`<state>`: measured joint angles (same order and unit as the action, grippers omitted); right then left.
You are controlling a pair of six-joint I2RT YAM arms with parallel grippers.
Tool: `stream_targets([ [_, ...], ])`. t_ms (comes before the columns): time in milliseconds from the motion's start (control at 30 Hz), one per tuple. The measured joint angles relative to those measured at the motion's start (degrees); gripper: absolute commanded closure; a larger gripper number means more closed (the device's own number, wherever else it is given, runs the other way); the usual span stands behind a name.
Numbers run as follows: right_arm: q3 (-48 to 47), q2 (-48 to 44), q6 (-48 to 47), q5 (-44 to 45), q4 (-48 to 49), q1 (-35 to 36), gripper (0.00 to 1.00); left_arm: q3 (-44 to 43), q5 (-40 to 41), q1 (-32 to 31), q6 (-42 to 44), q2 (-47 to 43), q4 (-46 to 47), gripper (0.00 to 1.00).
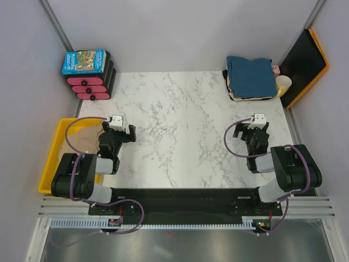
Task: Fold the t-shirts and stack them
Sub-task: Grab crumpled tshirt from bin with the left arm
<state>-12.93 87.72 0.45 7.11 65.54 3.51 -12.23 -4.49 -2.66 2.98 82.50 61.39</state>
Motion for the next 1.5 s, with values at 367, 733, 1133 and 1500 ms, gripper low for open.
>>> stream_targets([
  [367,0.0,-0.02,-0.02,-0.52,-0.04,0.0,0.02,0.0,-0.13,0.02,0.0,0.0,0.0,0.0],
  [733,-29.68,-6.29,-9.09,-20.44,-45.9,-0.28,0.02,-20.31,-16.39,0.33,13.03,-24.44,-40.35,0.0],
  [1133,-74.25,3.85,-22.82,-20.52,-102.75,5.53,0.02,-42.64,0.15,0.9,38.25,-21.05,-91.19,0.01],
  [1500,-87.78,14.58,-29.68,-19.21,-124.63,6.21,0.02,-39.69,10.73,18.82,41.64,-14.93,-101.59,0.04],
])
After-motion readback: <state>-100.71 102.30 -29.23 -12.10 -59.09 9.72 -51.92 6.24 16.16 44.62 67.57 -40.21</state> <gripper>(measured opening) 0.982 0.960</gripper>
